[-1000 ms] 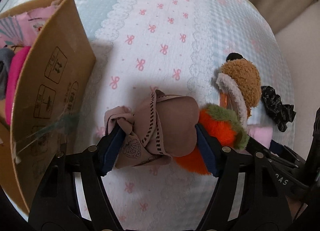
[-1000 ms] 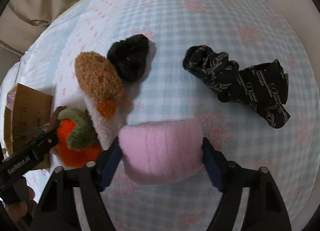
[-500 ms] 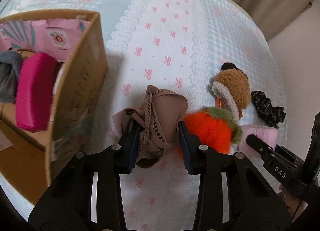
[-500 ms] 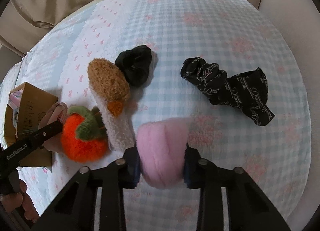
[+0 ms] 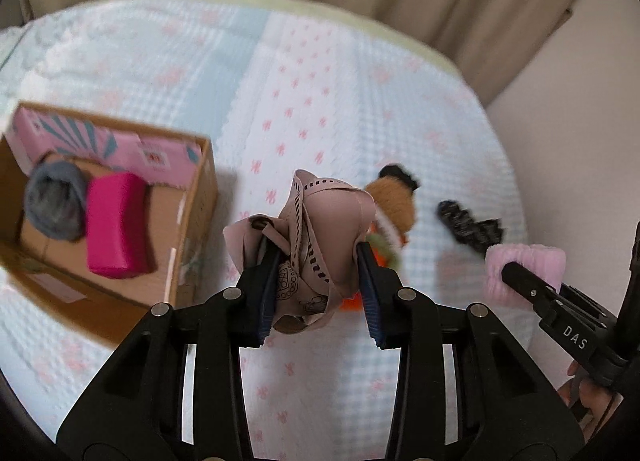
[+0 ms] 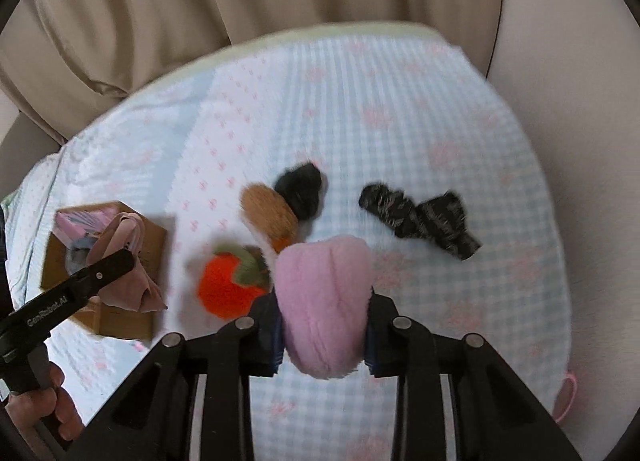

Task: Organize soft objects
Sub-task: 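Grasp the pink fabric bundle with the left gripper while the right gripper grasps the pink wristband, then carry the pink bundle and wristband into the box and open both grippers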

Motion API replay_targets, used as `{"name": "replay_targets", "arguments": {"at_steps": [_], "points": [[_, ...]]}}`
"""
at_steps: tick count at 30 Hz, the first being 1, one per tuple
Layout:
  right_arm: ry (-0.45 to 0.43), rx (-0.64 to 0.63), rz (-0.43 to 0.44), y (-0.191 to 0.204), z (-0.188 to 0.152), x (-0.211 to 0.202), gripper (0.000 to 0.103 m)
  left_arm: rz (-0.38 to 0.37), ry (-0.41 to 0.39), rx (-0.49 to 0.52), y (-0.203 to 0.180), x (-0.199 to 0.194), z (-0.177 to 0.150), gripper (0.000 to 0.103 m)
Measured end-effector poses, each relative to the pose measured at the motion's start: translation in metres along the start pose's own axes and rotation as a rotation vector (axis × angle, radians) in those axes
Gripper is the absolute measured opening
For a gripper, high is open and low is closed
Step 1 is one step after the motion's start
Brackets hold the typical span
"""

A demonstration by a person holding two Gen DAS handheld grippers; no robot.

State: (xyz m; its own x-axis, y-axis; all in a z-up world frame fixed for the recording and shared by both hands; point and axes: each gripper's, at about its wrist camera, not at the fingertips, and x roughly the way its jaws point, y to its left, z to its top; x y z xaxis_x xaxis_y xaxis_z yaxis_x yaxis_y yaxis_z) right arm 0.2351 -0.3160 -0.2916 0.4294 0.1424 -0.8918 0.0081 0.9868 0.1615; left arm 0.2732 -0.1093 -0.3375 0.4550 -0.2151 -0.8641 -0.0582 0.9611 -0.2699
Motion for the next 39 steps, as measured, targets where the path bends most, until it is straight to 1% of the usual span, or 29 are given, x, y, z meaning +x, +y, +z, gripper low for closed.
{"name": "replay_targets", "arguments": {"at_steps": [3, 8, 11, 12, 15, 18, 19, 21, 25, 29, 31, 33, 36, 39], "points": [[-0.043, -0.003, 0.004, 0.008, 0.005, -0.04, 0.028, -0.015, -0.047, 0.015, -0.01, -0.038, 0.004, 0.033], [-0.111, -0.042, 0.019, 0.035, 0.015, -0.103, 0.028, -0.036, -0.126, 0.035, -0.021, -0.11, 0.014, 0.033], [-0.145, -0.062, 0.039, 0.055, 0.02, -0.13, 0.028, -0.03, -0.17, 0.066, -0.021, -0.151, 0.02, 0.033], [-0.152, -0.066, 0.046, 0.062, 0.022, -0.137, 0.028, -0.031, -0.177, 0.067, -0.02, -0.159, 0.021, 0.033], [-0.169, -0.08, 0.068, 0.089, 0.026, -0.153, 0.028, -0.026, -0.206, 0.065, -0.006, -0.189, 0.027, 0.033], [-0.174, -0.093, 0.087, 0.118, 0.028, -0.162, 0.028, -0.022, -0.231, 0.053, 0.017, -0.215, 0.034, 0.033], [-0.172, -0.099, 0.089, 0.127, 0.028, -0.163, 0.028, -0.019, -0.243, 0.048, 0.03, -0.224, 0.038, 0.033], [-0.165, -0.109, 0.097, 0.151, 0.027, -0.163, 0.028, -0.009, -0.248, 0.046, 0.048, -0.233, 0.043, 0.033], [-0.153, -0.121, 0.108, 0.2, 0.027, -0.154, 0.028, 0.007, -0.244, 0.048, 0.098, -0.248, 0.056, 0.033], [-0.129, -0.096, 0.112, 0.252, 0.028, -0.135, 0.028, 0.018, -0.212, 0.07, 0.152, -0.249, 0.073, 0.033], [-0.11, -0.085, 0.108, 0.271, 0.028, -0.123, 0.028, 0.019, -0.192, 0.081, 0.178, -0.244, 0.082, 0.033], [-0.088, -0.073, 0.097, 0.295, 0.028, -0.107, 0.028, 0.016, -0.175, 0.091, 0.197, -0.238, 0.089, 0.033], [-0.055, -0.039, 0.086, 0.317, 0.027, -0.084, 0.028, 0.011, -0.124, 0.112, 0.233, -0.22, 0.1, 0.033], [-0.02, -0.018, 0.059, 0.334, 0.026, -0.061, 0.028, 0.013, -0.078, 0.13, 0.255, -0.198, 0.105, 0.033]]}}
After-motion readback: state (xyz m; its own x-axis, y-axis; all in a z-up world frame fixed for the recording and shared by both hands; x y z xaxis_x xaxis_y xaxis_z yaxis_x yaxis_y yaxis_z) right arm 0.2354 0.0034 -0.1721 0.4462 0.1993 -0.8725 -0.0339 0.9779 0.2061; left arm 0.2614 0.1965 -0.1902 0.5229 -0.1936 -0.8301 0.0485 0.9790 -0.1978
